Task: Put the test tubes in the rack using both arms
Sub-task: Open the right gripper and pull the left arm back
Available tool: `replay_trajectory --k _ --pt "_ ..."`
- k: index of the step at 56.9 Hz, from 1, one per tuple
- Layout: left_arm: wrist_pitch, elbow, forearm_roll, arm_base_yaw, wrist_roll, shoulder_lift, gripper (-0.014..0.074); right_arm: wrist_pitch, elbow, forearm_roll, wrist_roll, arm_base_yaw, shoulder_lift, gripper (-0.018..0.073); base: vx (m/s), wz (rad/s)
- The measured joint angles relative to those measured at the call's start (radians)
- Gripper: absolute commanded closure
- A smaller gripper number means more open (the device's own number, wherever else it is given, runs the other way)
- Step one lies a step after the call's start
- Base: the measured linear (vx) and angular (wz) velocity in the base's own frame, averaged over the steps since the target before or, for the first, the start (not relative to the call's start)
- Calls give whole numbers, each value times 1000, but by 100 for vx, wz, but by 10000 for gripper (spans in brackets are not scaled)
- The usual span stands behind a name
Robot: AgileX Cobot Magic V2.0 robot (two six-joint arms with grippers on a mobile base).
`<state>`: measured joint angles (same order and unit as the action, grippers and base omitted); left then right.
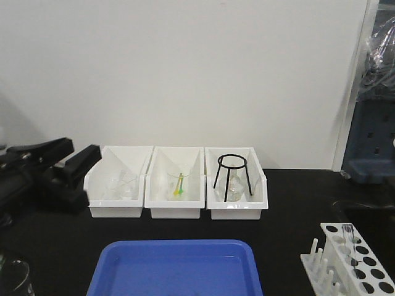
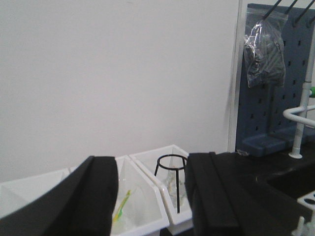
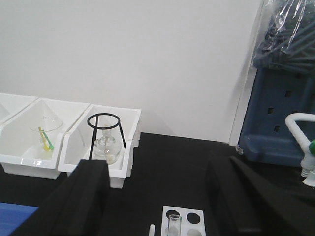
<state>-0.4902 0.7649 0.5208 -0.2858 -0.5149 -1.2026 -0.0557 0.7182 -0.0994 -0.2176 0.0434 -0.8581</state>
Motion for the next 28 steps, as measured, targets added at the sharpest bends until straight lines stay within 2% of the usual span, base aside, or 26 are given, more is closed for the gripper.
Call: replay_trajectory --k 13,28 --pt "100 -228 3 0 1 312 188 -15 0 3 0 0 12 67 0 0" --pt "197 -280 3 0 2 511 190 -18 0 2 0 0 13 67 0 0"
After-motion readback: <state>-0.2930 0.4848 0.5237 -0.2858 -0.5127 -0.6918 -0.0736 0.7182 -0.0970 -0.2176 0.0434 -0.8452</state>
